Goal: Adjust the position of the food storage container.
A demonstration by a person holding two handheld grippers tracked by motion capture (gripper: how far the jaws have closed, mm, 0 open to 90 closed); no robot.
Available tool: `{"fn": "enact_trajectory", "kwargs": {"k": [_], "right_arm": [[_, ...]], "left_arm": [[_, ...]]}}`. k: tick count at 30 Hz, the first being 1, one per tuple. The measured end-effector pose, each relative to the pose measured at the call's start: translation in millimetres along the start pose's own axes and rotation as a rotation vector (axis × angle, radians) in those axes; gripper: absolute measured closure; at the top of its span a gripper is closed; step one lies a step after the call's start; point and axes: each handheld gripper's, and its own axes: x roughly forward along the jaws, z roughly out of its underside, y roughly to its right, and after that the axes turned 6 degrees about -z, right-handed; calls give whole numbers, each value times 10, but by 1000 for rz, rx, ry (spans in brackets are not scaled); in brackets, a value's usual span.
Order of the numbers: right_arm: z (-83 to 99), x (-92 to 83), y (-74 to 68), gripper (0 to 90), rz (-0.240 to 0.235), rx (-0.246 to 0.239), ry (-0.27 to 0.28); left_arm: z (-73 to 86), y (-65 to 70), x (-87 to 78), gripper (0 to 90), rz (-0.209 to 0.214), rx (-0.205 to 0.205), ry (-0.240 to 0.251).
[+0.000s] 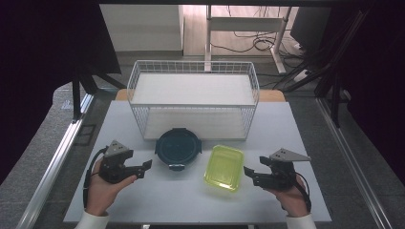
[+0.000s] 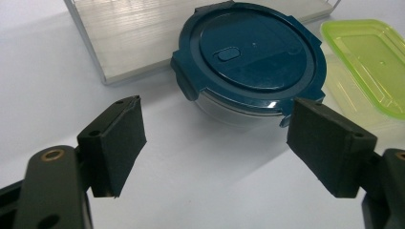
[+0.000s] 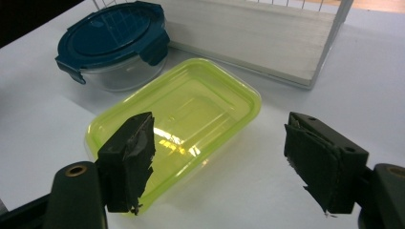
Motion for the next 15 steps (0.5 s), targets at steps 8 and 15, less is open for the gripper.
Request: {"fn": "enact_trajectory", "kwargs": {"k": [8, 15], "right_arm": [[-22, 15, 30, 283, -15, 13, -6], [-21, 67, -4, 286, -24, 0, -28]], "left_arm": [[43, -32, -6, 203, -1, 9, -11], [42, -13, -10, 210, 16, 10, -14]]}}
